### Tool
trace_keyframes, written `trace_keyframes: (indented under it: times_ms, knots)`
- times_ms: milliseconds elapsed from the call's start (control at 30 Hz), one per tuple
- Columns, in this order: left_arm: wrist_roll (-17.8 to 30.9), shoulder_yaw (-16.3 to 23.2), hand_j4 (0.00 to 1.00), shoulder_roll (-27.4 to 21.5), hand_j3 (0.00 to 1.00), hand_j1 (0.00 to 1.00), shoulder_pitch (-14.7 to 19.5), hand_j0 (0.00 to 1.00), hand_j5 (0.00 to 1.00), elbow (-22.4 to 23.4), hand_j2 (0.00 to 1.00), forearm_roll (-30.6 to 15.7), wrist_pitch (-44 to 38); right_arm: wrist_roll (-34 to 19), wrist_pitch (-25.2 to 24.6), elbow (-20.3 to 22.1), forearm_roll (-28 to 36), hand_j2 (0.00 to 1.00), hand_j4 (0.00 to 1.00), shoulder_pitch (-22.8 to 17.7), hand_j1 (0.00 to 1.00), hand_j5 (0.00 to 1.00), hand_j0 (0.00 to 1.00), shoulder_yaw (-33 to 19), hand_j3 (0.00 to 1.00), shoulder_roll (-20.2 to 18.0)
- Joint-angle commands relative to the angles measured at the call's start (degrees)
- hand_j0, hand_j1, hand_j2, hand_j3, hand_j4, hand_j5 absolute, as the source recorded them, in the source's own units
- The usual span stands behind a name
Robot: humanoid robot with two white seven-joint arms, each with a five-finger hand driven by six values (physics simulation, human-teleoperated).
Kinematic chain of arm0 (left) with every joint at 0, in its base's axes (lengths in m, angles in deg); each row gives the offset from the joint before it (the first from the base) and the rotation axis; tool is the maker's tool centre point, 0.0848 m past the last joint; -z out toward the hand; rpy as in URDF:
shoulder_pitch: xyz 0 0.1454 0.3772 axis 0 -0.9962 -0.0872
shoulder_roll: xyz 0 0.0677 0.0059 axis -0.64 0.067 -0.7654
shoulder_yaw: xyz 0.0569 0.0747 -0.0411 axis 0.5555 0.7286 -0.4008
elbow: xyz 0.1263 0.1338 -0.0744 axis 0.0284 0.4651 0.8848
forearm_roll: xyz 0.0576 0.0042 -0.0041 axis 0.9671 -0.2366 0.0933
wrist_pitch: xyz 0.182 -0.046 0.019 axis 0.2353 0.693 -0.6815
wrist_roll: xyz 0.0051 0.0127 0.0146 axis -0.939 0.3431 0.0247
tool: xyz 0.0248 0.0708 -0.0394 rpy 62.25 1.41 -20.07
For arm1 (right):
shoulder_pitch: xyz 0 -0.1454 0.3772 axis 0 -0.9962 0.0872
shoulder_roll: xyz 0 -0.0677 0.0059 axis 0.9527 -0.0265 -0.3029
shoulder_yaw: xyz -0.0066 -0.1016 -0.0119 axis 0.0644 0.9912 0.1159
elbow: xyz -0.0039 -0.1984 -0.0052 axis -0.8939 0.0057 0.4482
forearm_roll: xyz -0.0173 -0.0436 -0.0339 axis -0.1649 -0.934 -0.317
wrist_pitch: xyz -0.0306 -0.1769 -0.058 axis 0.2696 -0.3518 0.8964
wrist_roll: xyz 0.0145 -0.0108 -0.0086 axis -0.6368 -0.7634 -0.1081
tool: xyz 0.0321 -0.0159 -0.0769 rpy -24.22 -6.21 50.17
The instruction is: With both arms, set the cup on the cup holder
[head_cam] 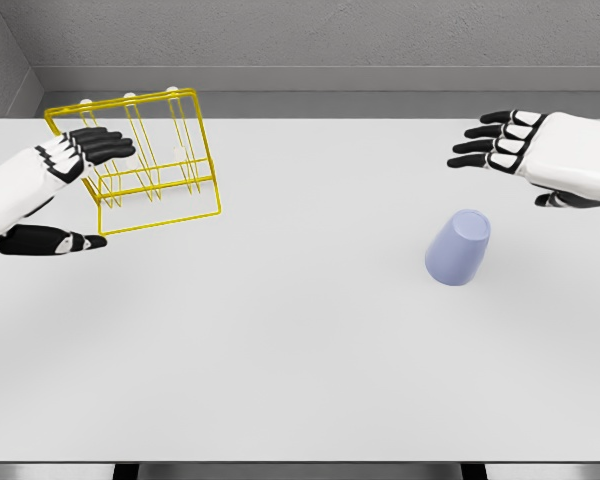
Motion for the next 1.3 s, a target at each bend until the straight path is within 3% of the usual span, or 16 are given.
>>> trace_keyframes:
  times_ms: [0,200,233,267,333,467,567,633,700,767,900,967,1033,1267]
  knots:
    - [0.0,0.0,1.0,0.7,1.0,1.0,0.2,1.0,1.0,-0.1,1.0,-0.4,0.0,0.0,-0.1,0.0,0.3,1.0,1.0,0.0,1.0,1.0,1.0,0.2,1.0,-0.1]
    - [0.0,-0.2,1.0,1.5,1.0,1.0,0.4,1.0,1.0,-0.1,1.0,-0.6,0.0,-0.4,-0.1,-0.1,-0.3,1.0,1.0,0.6,1.0,1.0,1.0,0.1,1.0,-1.8]
    - [0.0,-0.2,1.0,2.3,1.0,1.0,0.5,1.0,1.0,-0.1,1.0,-0.6,0.0,-3.9,-0.1,-0.5,-0.1,1.0,1.0,1.4,1.0,1.0,1.0,-0.3,1.0,-1.2]
    - [0.0,-0.3,1.0,2.4,1.0,1.0,0.6,1.0,1.0,-0.1,1.0,-0.6,0.0,-12.6,-0.1,-0.8,0.4,1.0,1.0,3.7,1.0,1.0,1.0,-0.2,1.0,1.2]
    - [-0.1,-0.5,1.0,3.1,1.0,1.0,0.8,1.0,1.0,-0.1,1.0,-0.8,0.0,-22.7,-0.1,-3.3,0.4,1.0,1.0,7.4,1.0,1.0,1.0,1.2,1.0,7.6]
    - [-0.1,-0.5,1.0,5.1,1.0,1.0,1.0,1.0,1.0,-0.1,1.0,-0.9,0.0,-22.7,-0.1,-10.1,-0.2,1.0,1.0,12.5,1.0,1.0,1.0,6.8,1.0,13.2]
    - [-0.5,0.2,1.0,7.6,1.0,1.0,1.3,1.0,1.0,-0.1,1.0,-2.7,0.0,-22.7,-0.1,-11.8,-0.9,1.0,1.0,12.8,1.0,1.0,1.0,9.9,1.0,14.3]
    - [-0.5,6.1,1.0,8.0,1.0,1.0,2.5,1.0,1.0,-0.1,1.0,-9.3,0.0,-22.7,-0.1,-14.8,-2.4,1.0,1.0,13.3,1.0,1.0,1.0,12.3,1.0,14.7]
    - [-0.5,9.0,1.0,8.0,1.0,1.0,3.3,1.0,1.0,-0.1,1.0,-10.1,0.0,-22.7,-0.1,-17.3,-3.7,1.0,1.0,13.2,1.0,1.0,1.0,12.7,1.0,15.7]
    - [-0.5,12.8,1.0,8.0,1.0,1.0,3.5,1.0,1.0,-0.1,1.0,-13.5,0.0,-22.7,-0.1,-17.3,-5.5,1.0,1.0,13.1,1.0,1.0,1.0,13.4,1.0,15.7]
    - [-0.5,17.0,1.0,7.3,1.0,1.0,3.7,1.0,1.0,0.0,1.0,-13.9,0.0,-22.7,-0.1,-16.7,-6.2,1.0,1.0,12.8,1.0,1.0,1.0,14.8,1.0,15.7]
    - [-0.3,20.1,1.0,7.3,1.0,1.0,5.2,1.0,1.0,0.0,1.0,-13.7,0.0,-22.7,-0.1,-13.0,-6.2,1.0,1.0,12.5,1.0,1.0,1.0,14.9,1.0,15.1]
    - [-0.2,21.5,1.0,6.9,1.0,1.0,5.5,1.0,1.0,0.0,1.0,-13.8,0.0,-22.7,-0.1,-11.3,-6.2,1.0,1.0,12.1,1.0,1.0,1.0,14.9,1.0,15.1]
    - [0.0,25.8,1.0,6.4,1.0,1.0,5.7,1.0,1.0,0.0,1.0,-16.3,0.0,-22.7,-0.1,-11.5,-7.3,1.0,1.0,12.0,1.0,1.0,1.0,15.6,1.0,15.0]
